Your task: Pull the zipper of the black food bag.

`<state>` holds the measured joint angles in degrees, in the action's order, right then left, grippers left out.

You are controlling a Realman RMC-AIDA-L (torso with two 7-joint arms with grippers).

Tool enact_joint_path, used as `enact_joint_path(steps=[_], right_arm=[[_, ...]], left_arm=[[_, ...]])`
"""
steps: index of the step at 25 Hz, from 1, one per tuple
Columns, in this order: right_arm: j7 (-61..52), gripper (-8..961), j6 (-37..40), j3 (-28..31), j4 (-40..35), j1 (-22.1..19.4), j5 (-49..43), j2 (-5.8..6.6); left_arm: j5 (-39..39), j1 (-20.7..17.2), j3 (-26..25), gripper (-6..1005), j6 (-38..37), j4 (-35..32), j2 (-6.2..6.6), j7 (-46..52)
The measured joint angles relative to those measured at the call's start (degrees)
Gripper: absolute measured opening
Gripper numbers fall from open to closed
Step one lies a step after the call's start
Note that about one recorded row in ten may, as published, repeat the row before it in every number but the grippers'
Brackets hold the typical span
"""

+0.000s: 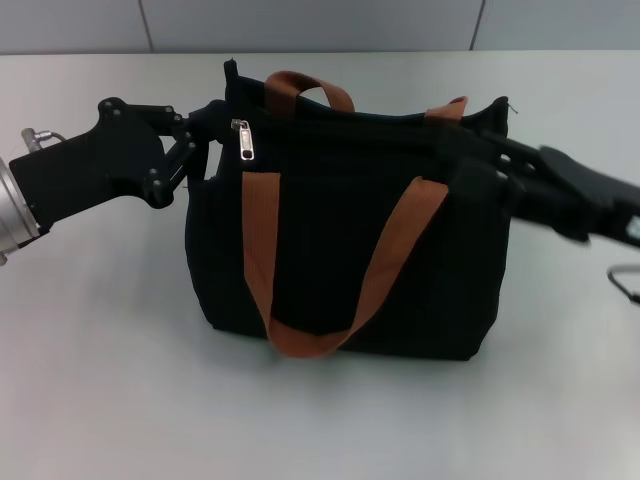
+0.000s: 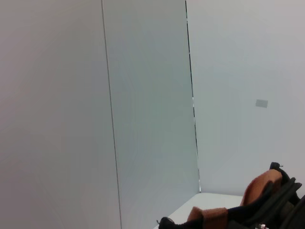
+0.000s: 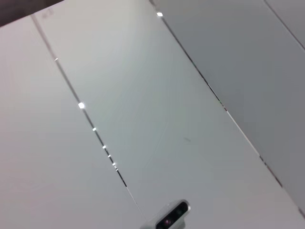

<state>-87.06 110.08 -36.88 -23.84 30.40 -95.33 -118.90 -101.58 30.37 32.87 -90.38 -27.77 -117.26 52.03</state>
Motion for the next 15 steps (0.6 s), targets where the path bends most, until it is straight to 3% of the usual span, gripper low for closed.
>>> enact_joint_path(steps=[6, 15], right_arm=[[-12.32, 823, -8.36, -2.62, -2.75, 5.90, -1.08, 0.39], [-26.24, 817, -13.72, -10.76, -7.23, 12.44, -1.13, 1.57]], left_arm=[[0.16, 0.08, 0.00, 18, -0.73, -0.07, -0.06, 0.00], [0.18, 0.77, 0.04, 18, -0.89, -0.45, -0.07, 1.36]])
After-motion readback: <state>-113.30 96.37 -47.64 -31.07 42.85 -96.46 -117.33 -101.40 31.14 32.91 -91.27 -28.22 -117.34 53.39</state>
